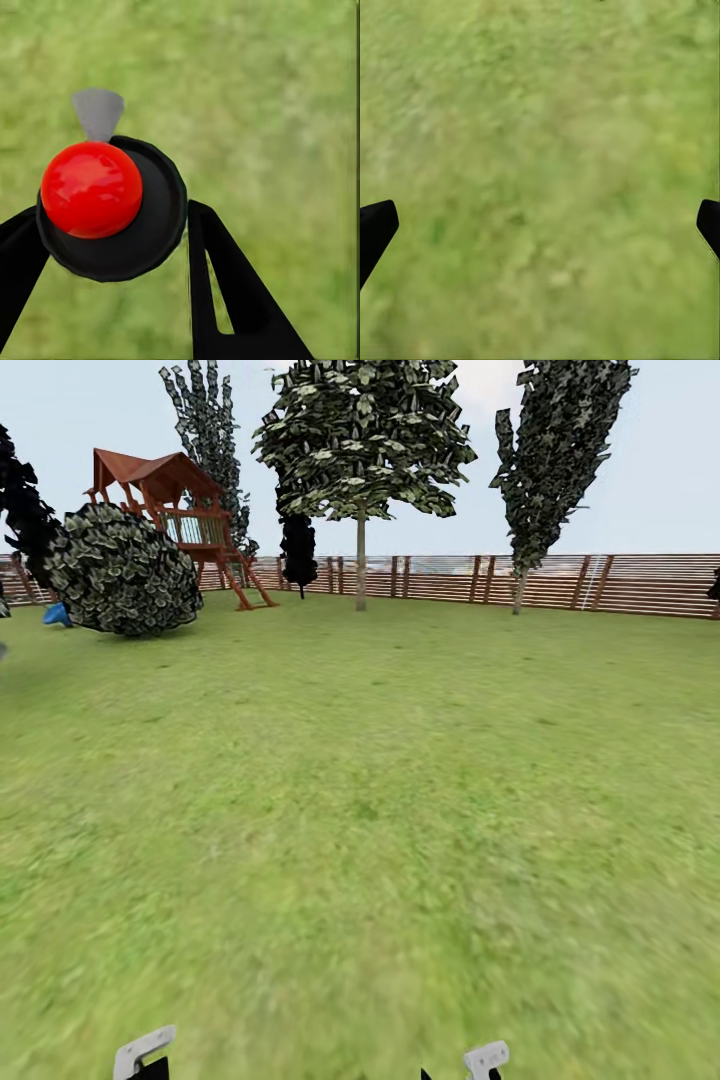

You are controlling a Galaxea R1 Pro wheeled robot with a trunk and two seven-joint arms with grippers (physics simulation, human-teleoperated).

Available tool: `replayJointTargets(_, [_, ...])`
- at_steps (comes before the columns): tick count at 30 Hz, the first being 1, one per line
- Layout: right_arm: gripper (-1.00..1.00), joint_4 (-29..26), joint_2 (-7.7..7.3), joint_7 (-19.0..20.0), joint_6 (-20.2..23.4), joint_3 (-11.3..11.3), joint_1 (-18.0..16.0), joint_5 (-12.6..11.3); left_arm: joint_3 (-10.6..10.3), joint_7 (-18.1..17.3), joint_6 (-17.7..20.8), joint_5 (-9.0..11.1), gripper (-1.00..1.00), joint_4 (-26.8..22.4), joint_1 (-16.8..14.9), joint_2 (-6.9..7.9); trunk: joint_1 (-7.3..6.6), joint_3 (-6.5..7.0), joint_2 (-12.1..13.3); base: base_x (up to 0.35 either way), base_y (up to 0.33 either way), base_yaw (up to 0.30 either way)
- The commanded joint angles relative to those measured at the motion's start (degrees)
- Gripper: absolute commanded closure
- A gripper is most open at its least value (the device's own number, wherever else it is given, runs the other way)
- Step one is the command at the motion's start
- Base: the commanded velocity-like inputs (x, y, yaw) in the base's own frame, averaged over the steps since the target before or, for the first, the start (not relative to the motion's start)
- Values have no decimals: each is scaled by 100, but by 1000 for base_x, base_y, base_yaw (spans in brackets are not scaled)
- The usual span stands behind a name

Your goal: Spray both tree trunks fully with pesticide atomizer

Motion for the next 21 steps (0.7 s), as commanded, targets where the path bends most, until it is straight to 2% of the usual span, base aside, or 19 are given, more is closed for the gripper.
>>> replayJointTargets(1, [-100,3,0,21,-11,-51,-3,37,-19,16,-21,33,100,6,-4,-1,2,-5,-2,305,0,0])
replayJointTargets(21, [-100,-4,7,13,-19,-51,-3,28,-33,21,-24,33,100,-53,-4,-56,2,-5,-2,335,0,0])
